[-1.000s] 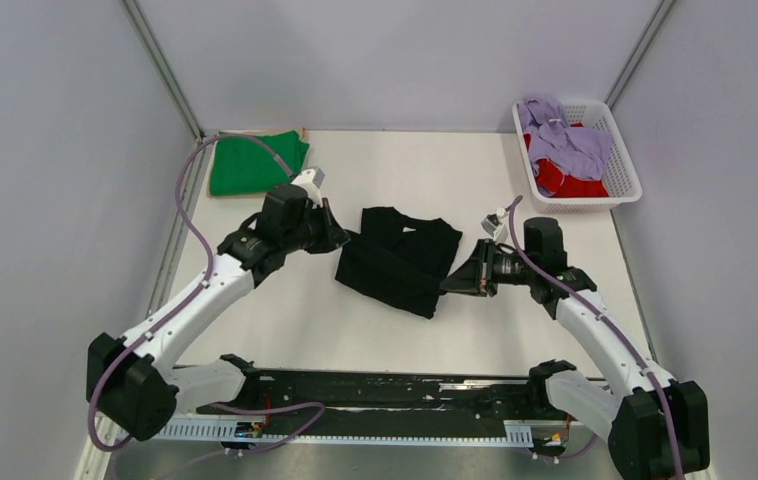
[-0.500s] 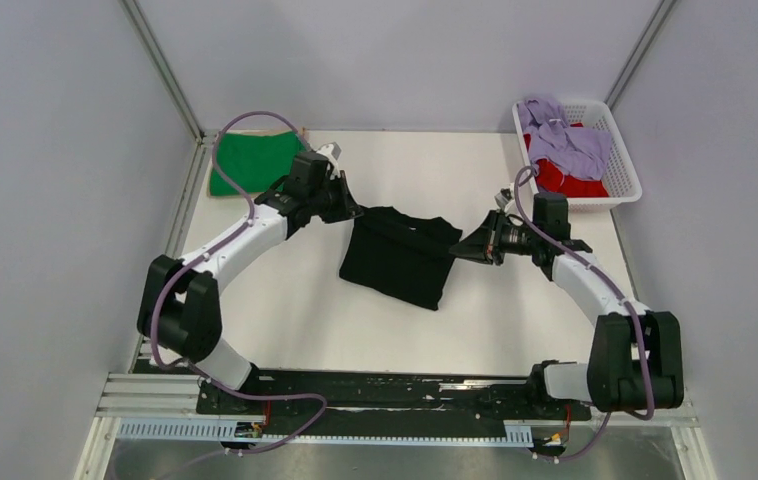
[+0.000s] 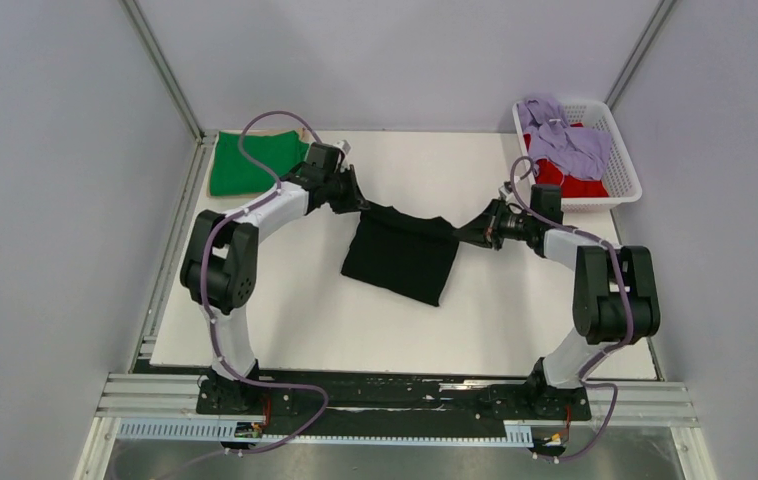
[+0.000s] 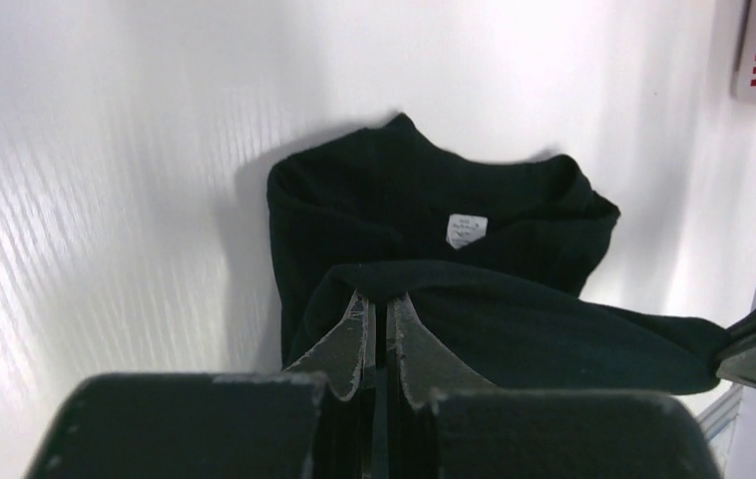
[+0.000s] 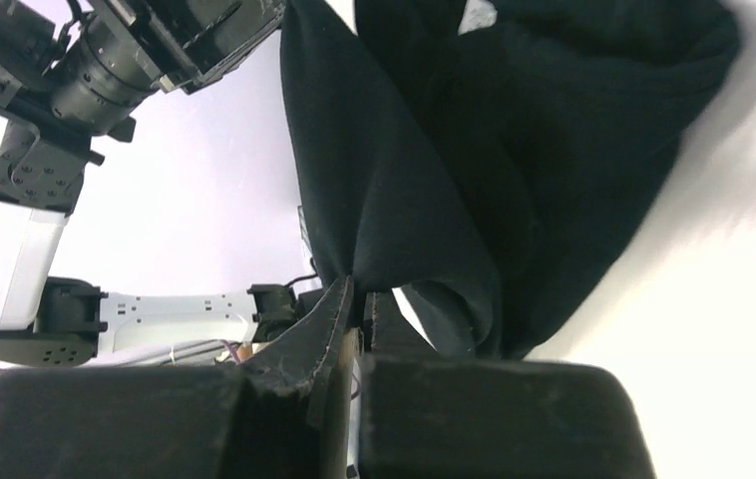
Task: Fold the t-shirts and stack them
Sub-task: Fold the long partially folded tshirt into a neat square, then put the neatly folded tshirt into the corner of the board with the left arm
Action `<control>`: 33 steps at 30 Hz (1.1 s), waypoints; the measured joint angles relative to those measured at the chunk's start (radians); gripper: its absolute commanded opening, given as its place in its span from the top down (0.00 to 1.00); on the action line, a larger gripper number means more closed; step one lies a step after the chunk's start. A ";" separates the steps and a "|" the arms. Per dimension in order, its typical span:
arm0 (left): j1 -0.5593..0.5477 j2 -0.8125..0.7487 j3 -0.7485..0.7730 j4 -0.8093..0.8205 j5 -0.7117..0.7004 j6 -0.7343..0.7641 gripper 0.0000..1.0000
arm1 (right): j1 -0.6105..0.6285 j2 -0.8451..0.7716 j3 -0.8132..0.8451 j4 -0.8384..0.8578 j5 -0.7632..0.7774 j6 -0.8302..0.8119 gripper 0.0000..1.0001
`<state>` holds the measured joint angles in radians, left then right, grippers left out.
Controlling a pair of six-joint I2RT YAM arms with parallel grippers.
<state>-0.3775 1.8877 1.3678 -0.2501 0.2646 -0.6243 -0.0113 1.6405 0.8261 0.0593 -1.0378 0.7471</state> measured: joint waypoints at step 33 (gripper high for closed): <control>-0.080 0.082 0.056 0.104 0.232 -0.049 0.00 | 0.118 0.020 0.110 0.050 0.083 -0.021 0.00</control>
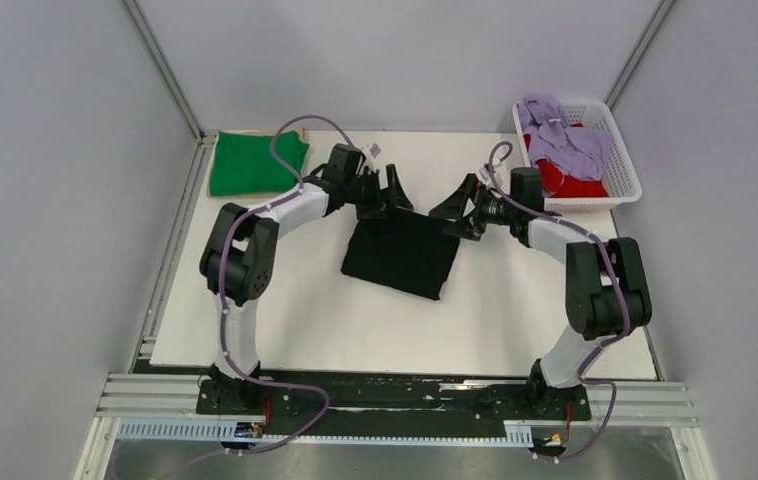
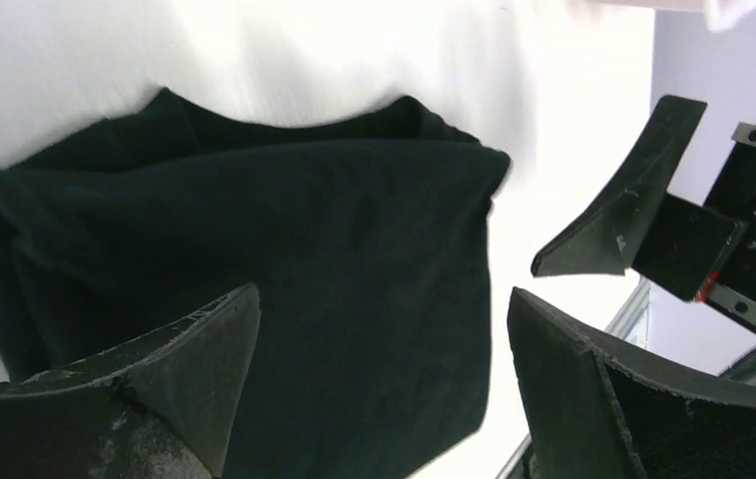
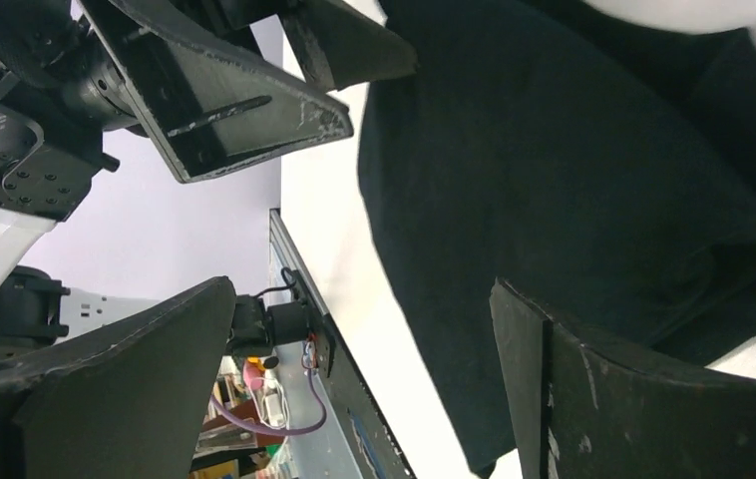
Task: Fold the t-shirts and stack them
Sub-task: Put the neatly folded tshirt into the corner of the board with the left arm
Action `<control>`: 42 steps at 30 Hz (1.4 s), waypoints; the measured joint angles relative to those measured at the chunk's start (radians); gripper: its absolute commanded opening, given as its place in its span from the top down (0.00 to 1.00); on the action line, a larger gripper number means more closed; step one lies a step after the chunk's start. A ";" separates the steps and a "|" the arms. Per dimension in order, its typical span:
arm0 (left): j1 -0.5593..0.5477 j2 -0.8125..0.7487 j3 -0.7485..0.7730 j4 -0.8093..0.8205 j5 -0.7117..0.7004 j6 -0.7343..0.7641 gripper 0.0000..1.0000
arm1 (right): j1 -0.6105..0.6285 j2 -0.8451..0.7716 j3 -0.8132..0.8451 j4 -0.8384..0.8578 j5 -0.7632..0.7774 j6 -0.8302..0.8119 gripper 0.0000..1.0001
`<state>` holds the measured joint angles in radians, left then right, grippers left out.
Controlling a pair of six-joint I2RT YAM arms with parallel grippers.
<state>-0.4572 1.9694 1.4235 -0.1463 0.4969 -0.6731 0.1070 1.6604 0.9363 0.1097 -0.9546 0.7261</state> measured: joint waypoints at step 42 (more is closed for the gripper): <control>-0.114 -0.522 -0.485 -0.148 -0.364 -0.039 0.00 | 0.062 -0.264 -0.116 -0.245 0.514 -0.023 0.00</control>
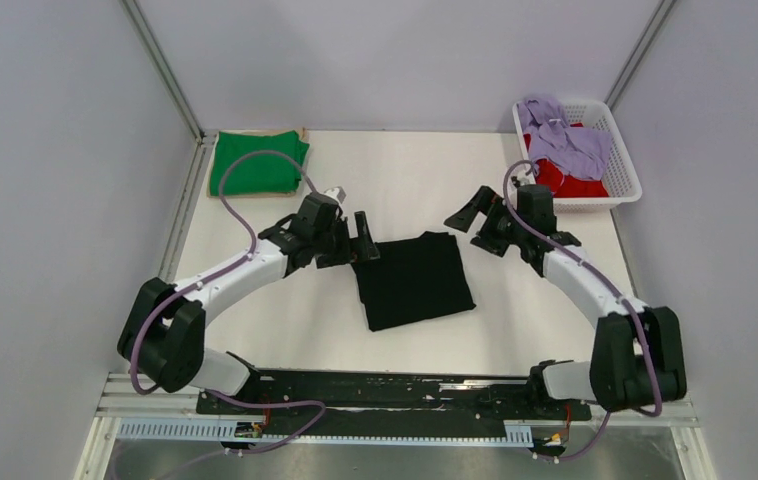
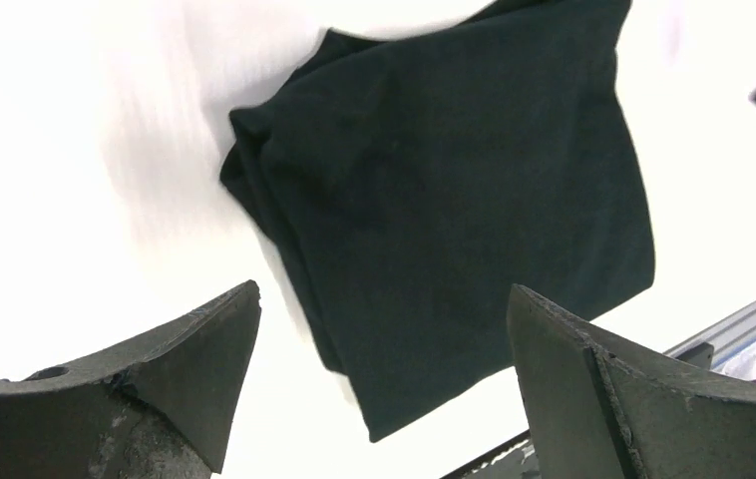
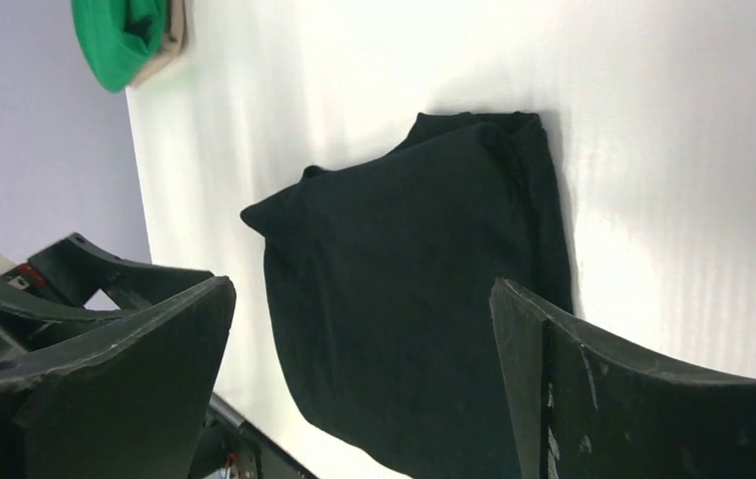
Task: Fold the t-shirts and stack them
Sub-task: Put the neatly folded tshirt into the corner of the board with the left arm
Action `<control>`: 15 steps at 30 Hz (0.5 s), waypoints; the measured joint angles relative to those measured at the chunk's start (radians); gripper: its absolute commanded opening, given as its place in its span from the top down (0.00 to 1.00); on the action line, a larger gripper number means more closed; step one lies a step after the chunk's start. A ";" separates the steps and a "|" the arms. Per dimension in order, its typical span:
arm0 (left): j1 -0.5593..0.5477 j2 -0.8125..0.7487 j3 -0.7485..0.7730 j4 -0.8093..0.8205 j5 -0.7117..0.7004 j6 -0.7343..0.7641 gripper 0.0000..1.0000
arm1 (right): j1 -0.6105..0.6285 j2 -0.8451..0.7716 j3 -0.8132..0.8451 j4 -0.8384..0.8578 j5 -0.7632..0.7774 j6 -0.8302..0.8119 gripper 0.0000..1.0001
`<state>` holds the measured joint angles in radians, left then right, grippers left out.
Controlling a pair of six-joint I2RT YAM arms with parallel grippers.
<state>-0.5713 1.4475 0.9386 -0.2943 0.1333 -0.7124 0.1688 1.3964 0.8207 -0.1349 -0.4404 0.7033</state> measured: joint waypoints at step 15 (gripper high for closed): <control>-0.061 0.110 -0.154 0.151 0.023 -0.188 0.11 | -0.022 -0.321 -0.197 -0.187 0.270 0.003 0.00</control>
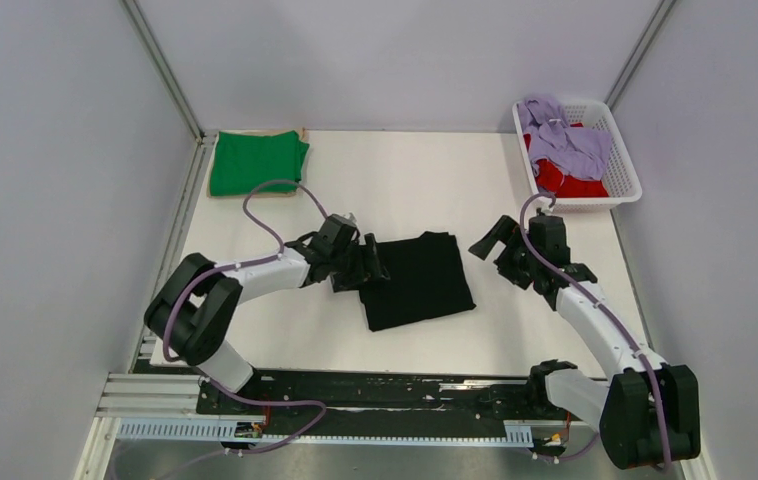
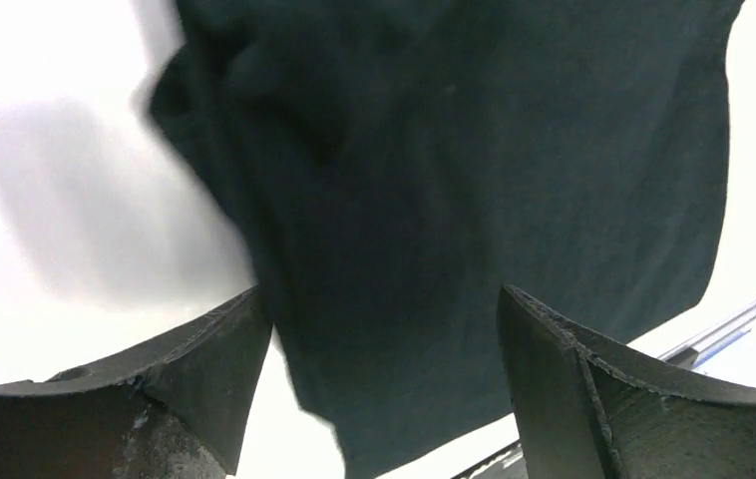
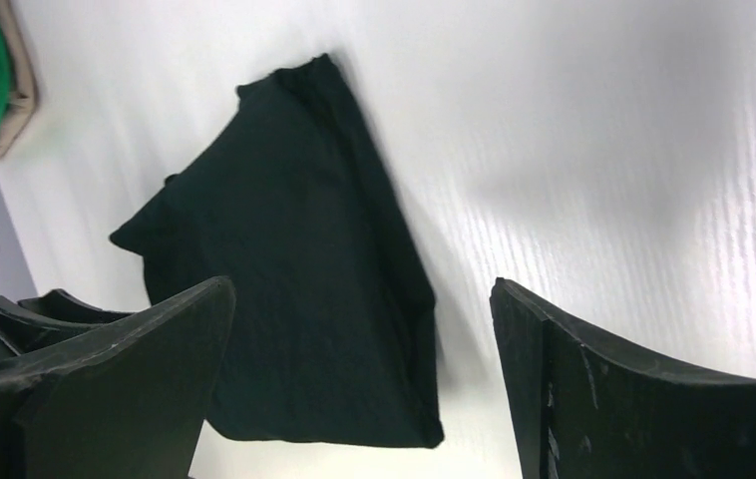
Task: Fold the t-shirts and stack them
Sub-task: Put the neatly folded tshirt into the corner of the board with the left arm
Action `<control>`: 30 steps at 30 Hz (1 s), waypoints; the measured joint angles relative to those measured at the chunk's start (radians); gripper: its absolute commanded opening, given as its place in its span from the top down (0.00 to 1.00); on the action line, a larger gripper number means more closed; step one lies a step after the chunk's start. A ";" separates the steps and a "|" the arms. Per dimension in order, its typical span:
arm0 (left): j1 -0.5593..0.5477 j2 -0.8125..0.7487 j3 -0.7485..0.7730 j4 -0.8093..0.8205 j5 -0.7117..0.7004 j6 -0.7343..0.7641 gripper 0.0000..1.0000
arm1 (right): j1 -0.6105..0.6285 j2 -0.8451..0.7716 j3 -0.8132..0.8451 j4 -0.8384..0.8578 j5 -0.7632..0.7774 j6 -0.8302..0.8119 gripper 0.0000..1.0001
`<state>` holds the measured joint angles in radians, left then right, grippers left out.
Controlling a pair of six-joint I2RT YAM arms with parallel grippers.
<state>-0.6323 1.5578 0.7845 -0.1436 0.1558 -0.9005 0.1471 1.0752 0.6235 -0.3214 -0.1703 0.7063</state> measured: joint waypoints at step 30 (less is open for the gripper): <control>-0.252 0.526 0.763 -0.528 -0.644 0.271 1.00 | -0.039 -0.101 -0.026 -0.071 0.146 -0.038 0.00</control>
<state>-0.8841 2.0834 1.5478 -0.6716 -0.4885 -0.6292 0.1078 0.9745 0.5972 -0.3920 -0.0242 0.6682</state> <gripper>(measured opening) 0.055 0.998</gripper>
